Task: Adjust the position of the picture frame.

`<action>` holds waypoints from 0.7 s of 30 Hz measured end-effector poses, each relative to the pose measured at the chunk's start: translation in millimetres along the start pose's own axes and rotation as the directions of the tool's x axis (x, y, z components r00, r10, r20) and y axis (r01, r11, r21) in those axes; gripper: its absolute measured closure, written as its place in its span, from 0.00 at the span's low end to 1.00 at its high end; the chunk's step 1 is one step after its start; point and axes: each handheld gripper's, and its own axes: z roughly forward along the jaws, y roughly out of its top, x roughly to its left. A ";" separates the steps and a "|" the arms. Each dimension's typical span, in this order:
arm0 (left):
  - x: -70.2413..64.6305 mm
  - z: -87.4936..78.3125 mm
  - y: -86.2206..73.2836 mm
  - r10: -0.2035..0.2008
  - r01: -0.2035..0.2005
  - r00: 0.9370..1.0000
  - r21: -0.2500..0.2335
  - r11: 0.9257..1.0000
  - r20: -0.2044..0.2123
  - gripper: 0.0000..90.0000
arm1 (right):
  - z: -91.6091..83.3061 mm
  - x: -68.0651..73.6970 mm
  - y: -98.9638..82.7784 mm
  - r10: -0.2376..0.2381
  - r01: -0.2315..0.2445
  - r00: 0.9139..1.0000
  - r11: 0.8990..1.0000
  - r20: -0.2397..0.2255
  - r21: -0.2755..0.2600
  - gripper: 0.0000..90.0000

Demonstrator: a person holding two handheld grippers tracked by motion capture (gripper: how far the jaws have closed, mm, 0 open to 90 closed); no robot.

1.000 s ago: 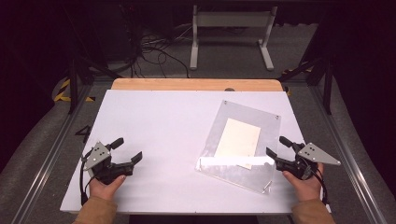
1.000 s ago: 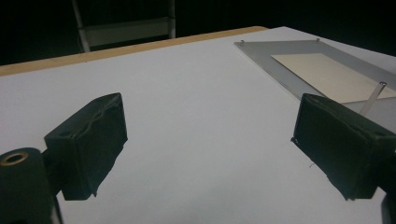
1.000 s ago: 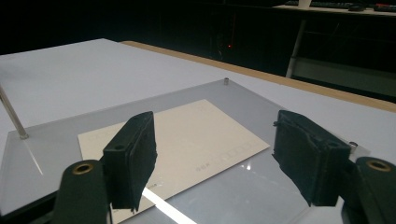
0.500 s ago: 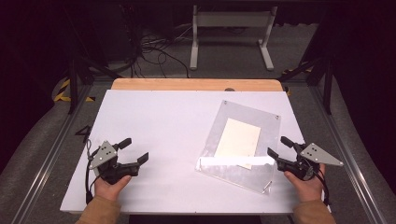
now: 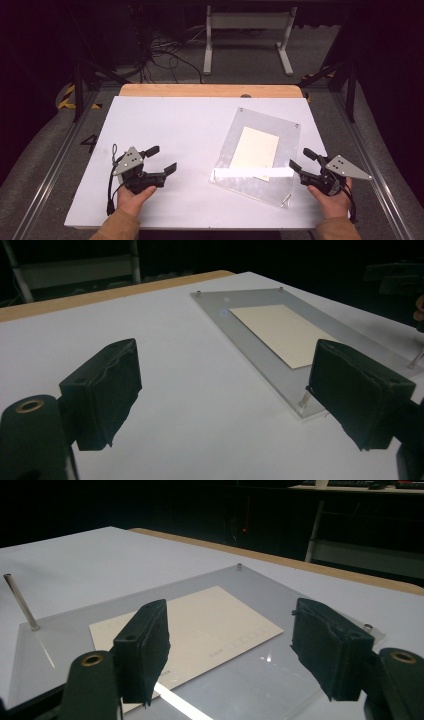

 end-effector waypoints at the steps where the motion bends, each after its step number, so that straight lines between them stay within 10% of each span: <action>1: -1.6 1.9 1.2 0.004 -0.004 1.000 -0.005 1.000 0.006 0.15 | -0.1 -0.3 0.0 -0.001 0.001 1.000 1.000 0.001 0.000 0.34; 21: -36.0 54.5 23.5 -0.004 0.006 0.987 -0.013 1.000 0.163 0.14 | -1.8 -1.3 -1.5 0.052 -0.050 0.998 0.998 -0.035 0.036 0.43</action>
